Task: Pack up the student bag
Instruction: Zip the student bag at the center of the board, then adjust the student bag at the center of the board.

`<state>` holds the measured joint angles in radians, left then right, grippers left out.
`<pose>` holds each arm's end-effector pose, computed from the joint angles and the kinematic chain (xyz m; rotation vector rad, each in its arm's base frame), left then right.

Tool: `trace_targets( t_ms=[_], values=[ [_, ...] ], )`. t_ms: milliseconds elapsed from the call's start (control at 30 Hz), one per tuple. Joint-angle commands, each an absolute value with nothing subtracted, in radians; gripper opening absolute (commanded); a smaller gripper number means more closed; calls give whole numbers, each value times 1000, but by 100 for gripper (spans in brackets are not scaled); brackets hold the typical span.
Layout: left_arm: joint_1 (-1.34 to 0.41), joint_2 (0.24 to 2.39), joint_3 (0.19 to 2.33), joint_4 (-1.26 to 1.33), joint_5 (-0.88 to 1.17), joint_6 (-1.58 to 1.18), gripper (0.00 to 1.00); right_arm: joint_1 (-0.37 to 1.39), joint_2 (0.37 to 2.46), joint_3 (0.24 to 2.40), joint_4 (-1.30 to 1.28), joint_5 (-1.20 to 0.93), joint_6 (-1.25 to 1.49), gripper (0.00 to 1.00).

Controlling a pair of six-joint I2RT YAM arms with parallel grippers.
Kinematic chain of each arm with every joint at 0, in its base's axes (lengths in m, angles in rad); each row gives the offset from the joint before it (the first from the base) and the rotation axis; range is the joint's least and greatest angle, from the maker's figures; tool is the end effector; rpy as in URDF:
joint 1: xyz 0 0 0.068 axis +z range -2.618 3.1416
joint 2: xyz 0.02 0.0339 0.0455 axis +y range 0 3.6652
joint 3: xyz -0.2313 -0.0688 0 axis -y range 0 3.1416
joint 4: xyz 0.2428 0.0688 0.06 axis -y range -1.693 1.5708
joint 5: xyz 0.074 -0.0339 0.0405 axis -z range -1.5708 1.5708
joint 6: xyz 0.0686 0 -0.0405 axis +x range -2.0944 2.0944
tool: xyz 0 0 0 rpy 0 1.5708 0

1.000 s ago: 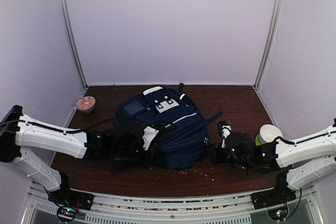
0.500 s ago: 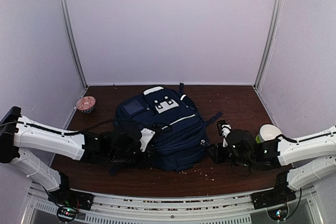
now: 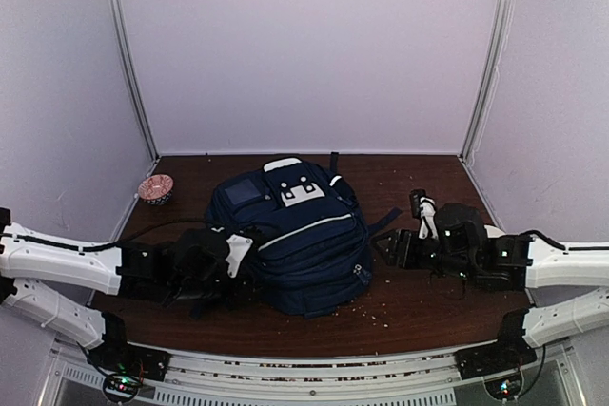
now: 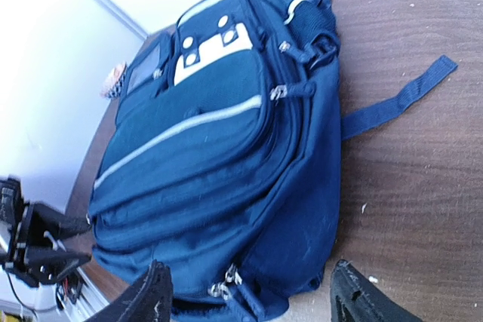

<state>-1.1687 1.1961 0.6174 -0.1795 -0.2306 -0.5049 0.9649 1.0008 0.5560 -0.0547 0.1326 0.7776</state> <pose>0.1215 -0.2457 0.1494 0.6615 2.2824 -0.5741 0.1583 0.2125 0.1899 -0.1194 2.1984 0.9050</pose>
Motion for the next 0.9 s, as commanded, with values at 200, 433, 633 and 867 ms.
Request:
trace_targets(
  t_ms=[200, 433, 633, 867],
  values=[
    [-1090, 791, 532, -397, -295, -627, 98, 808, 1097, 607, 40, 120, 894, 71],
    [-776, 885, 472, -150, -44, -746, 98, 741, 1292, 598, 249, -25, 1005, 69],
    [-697, 1128, 557, -59, -7, -789, 98, 741, 1449, 651, 338, -110, 1052, 65],
    [-655, 1386, 641, 107, 149, -776, 88, 743, 1541, 611, 498, -169, 1111, 47]
  ],
)
